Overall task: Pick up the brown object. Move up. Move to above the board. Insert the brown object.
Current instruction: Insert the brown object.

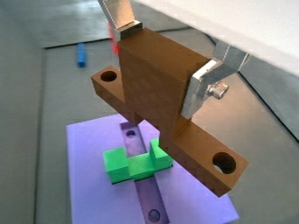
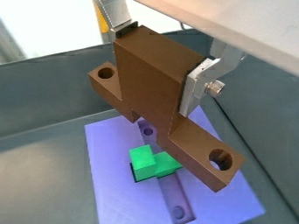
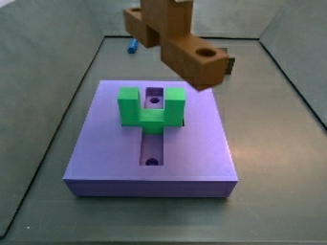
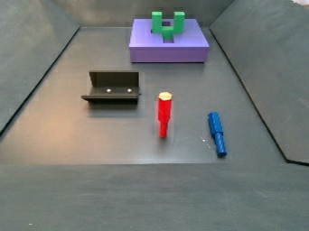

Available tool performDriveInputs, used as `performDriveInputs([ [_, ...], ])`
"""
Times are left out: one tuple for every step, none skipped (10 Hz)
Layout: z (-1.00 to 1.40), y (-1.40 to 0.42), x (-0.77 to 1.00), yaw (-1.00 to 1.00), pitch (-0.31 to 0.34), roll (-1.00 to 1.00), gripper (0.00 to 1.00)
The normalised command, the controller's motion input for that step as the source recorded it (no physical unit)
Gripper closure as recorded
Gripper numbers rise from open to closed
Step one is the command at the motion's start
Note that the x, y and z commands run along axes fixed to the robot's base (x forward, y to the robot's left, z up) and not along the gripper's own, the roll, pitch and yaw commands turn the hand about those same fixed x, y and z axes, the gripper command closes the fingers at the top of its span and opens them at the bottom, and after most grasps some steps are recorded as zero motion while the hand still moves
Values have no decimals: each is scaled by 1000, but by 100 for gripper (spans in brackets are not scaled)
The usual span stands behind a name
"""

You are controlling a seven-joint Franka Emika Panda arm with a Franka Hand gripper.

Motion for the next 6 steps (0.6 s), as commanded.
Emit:
performDriveInputs([
  [-306, 0, 300, -709, 70, 0, 100],
  [-334, 0, 229, -720, 87, 33, 100],
  [-280, 0, 180, -683, 114, 116, 100],
  [-209, 0, 163, -597, 167, 197, 100],
  [-169, 0, 137, -629, 157, 169, 100],
  [-109, 0, 40, -766, 113, 77, 100],
])
